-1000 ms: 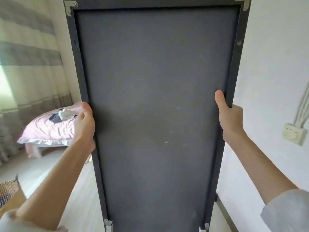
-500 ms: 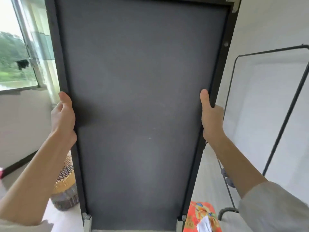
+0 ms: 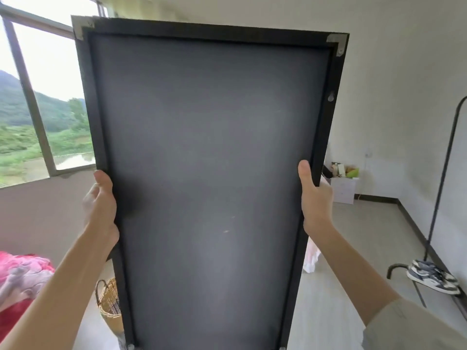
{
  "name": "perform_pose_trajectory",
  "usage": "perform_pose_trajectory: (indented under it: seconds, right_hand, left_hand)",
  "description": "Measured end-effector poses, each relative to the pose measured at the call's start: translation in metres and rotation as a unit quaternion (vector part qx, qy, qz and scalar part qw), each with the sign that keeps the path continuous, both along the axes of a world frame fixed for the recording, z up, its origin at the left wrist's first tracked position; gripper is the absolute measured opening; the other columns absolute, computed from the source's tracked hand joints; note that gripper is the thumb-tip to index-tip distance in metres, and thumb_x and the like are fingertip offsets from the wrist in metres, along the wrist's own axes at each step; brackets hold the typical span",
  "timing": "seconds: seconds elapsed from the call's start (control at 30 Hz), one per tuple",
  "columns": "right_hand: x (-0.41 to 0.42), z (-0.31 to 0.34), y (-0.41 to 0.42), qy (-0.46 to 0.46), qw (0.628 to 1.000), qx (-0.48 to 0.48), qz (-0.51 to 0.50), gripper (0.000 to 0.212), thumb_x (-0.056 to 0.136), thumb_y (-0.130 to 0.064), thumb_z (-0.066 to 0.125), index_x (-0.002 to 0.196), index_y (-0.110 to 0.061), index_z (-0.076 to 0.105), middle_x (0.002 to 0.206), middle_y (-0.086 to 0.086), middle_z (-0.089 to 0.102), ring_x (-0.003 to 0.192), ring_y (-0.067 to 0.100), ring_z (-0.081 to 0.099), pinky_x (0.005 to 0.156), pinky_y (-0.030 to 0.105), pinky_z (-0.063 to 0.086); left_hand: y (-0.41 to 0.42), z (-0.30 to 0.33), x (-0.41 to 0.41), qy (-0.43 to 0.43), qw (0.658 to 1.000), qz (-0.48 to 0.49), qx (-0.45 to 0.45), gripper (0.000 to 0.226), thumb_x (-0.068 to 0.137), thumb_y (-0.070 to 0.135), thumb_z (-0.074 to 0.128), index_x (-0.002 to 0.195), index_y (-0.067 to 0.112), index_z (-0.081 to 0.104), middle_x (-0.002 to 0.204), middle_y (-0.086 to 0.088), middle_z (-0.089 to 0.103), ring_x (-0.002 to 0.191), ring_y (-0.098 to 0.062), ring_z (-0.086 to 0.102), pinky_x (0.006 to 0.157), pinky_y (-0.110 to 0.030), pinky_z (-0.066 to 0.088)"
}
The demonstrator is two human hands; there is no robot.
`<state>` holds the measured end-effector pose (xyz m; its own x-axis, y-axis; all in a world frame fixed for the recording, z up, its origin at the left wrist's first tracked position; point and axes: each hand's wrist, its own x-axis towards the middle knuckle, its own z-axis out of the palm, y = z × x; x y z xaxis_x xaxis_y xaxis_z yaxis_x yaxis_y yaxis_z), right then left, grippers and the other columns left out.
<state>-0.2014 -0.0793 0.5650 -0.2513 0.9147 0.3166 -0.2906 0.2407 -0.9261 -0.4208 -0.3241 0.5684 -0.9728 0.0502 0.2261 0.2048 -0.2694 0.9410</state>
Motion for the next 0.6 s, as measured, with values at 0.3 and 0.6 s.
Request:
perform_pose_trajectory:
  seconds: [0.3,0.6]
  right_hand:
    - [-0.088,0.012,0.114,-0.051,0.996,0.04,-0.059,0.057,0.067,-0.079,0.048,0.054,-0.024,0.039,0.056,-0.004,0.042,0.063,0.018,0.049,0.071,0.039,0.051]
    - [-0.152,0.02,0.239,0.013,0.988,0.03,-0.151,0.061,0.082,-0.054,0.058,0.054,-0.022,0.014,0.034,-0.011,0.016,0.035,0.008,0.015,0.041,0.022,0.015]
  left_hand:
    - [0.122,0.007,-0.103,-0.023,0.997,-0.062,0.049,0.039,0.087,0.062,0.04,0.091,0.029,0.061,0.108,0.014,0.062,0.105,-0.009,0.058,0.098,-0.036,0.045]
    - [0.304,0.008,-0.212,-0.013,0.972,-0.221,0.075,0.043,0.08,0.068,0.047,0.094,0.03,0.063,0.114,0.014,0.064,0.106,-0.006,0.059,0.097,-0.032,0.046]
